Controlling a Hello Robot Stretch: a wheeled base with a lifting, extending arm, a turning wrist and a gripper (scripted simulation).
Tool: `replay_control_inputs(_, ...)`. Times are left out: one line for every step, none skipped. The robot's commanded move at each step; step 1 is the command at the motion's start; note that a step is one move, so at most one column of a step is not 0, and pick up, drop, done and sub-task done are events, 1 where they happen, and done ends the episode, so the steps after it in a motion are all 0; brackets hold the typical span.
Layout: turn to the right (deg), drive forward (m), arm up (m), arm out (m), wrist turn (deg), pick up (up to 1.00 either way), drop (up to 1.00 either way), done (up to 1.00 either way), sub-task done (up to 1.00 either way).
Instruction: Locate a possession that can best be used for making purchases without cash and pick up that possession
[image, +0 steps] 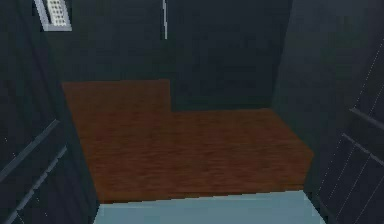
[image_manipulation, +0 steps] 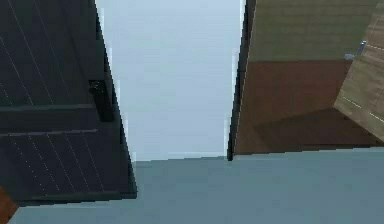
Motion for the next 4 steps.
replay_control_inputs(-3.0, 0.0, 0.0, 0.0, 0.0, 0.0, 0.0, 0.0, 0.0)
replay_control_inputs(0.0, 1.0, 0.0, 0.0, 0.0, 0.0, 0.0, 0.0, 0.0)
replay_control_inputs(-3.0, 0.0, 0.0, 0.0, 0.0, 0.0, 0.0, 0.0, 0.0)
replay_control_inputs(0.0, 0.5, 0.0, 0.0, 0.0, 0.0, 0.0, 0.0, 0.0)
